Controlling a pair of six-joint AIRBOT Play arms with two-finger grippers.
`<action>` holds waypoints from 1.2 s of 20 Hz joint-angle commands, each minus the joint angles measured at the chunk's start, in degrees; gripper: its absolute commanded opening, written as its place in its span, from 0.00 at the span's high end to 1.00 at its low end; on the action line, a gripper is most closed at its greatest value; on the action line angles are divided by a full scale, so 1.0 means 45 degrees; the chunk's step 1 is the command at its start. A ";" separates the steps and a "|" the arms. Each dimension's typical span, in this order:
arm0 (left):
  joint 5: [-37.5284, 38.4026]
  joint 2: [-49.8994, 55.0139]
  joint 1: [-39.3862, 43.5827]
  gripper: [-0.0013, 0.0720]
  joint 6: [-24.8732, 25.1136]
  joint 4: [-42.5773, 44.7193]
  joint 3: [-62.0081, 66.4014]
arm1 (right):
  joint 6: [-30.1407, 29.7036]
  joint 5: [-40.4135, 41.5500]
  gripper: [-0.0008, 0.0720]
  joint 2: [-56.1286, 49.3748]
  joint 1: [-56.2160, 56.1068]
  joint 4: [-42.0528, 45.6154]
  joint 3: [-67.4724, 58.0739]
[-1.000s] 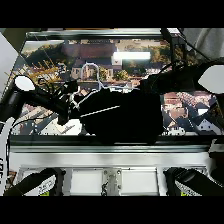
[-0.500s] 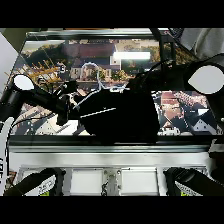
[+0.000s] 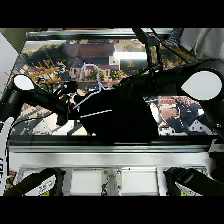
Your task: Fold the clothes and pants, and hang the long-sleeved shirts on hangers.
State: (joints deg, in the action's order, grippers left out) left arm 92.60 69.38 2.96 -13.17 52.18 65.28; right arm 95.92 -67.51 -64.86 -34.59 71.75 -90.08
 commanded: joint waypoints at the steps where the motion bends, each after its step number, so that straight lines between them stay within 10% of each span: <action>1: -0.0117 0.0005 0.0005 0.97 -0.0029 0.0010 0.0015 | -0.0044 0.0049 0.96 0.0015 -0.0034 -0.0092 -0.0015; 7: -0.0291 0.0005 0.0005 0.97 -0.0029 0.0010 0.0015 | -0.0044 0.0000 0.90 0.0015 -0.0029 -0.0097 -0.0015; 9: -0.0291 0.0005 0.0005 0.97 -0.0029 0.0010 0.0015 | -0.0044 -0.0151 0.23 0.0019 -0.0019 -0.0097 -0.0015; 10: -0.0291 0.0005 0.0005 0.97 -0.0029 0.0010 0.0015 | -0.0194 -0.0282 0.14 0.0044 0.0000 -0.0097 -0.0015; 18: -0.0291 0.0010 0.0005 0.97 -0.0029 0.0015 0.0015 | -0.5134 -0.3910 0.15 0.0345 0.4425 -0.5965 -0.0321; 24: -0.0291 0.0010 0.0005 0.97 -0.0029 0.0019 0.0015 | -0.6101 -0.3881 0.15 0.0282 0.6975 -0.6309 -0.0316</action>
State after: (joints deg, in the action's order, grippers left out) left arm 91.29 69.41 2.96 -13.34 52.25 65.28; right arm 72.05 -83.64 -63.53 -7.55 46.15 -91.46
